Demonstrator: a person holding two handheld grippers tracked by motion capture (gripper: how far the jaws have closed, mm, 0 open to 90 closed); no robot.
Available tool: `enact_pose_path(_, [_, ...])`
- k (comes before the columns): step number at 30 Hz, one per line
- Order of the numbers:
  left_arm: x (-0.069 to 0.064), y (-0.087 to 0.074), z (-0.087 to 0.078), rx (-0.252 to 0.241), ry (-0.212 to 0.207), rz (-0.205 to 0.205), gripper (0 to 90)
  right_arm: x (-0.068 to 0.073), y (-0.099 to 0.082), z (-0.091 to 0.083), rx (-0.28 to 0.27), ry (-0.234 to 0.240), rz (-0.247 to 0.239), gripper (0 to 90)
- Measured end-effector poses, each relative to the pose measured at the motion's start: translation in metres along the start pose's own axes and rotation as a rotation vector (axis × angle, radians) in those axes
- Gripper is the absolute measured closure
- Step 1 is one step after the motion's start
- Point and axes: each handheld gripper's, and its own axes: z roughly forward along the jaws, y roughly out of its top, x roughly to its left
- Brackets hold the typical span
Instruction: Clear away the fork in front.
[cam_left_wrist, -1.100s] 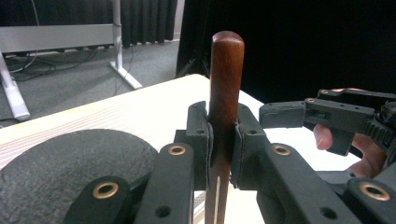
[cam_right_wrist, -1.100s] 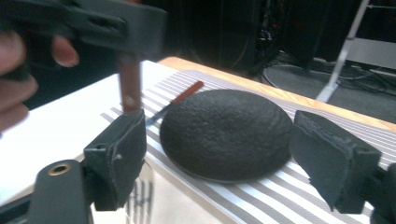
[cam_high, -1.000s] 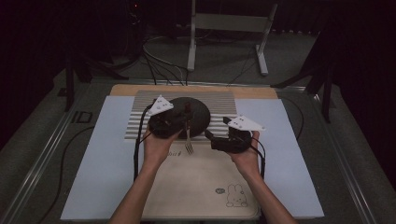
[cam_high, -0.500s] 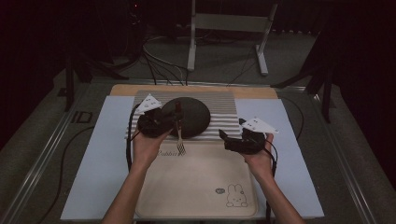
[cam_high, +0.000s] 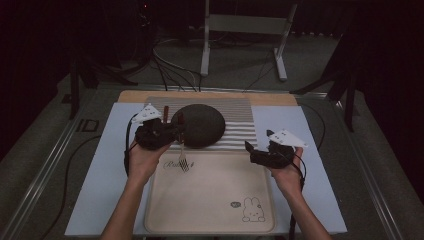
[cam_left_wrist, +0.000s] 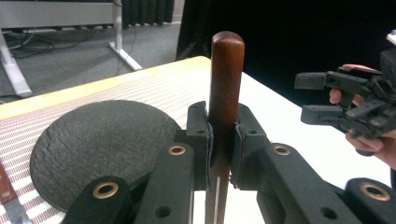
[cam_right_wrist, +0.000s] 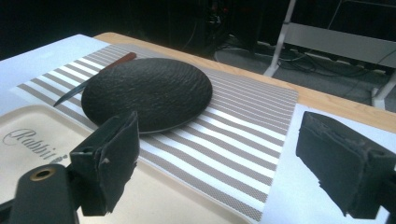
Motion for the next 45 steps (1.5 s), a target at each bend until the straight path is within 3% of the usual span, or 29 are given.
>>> enact_pose_path(13, [0.003,-0.013,-0.026,0.058,-0.032,0.003,80.5,-0.012,-0.009,-0.007,0.015,-0.034,0.001,13.5])
enact_pose_path(28, [-0.006,-0.029,-0.05,0.151,-0.07,0.01,80.4,-0.012,-0.01,-0.006,0.021,-0.039,-0.002,13.6])
enact_pose_path(38, [-0.005,-0.049,-0.049,0.22,-0.104,-0.036,80.4,-0.012,-0.012,-0.006,0.026,-0.04,0.001,13.6])
enact_pose_path(43, [0.002,-0.063,-0.041,0.269,-0.127,-0.084,80.2,-0.013,-0.012,-0.007,0.025,-0.043,0.003,13.6])
enact_pose_path(45, [0.008,-0.069,-0.038,0.261,-0.143,-0.112,79.8,-0.013,-0.012,-0.007,0.025,-0.045,0.003,13.7])
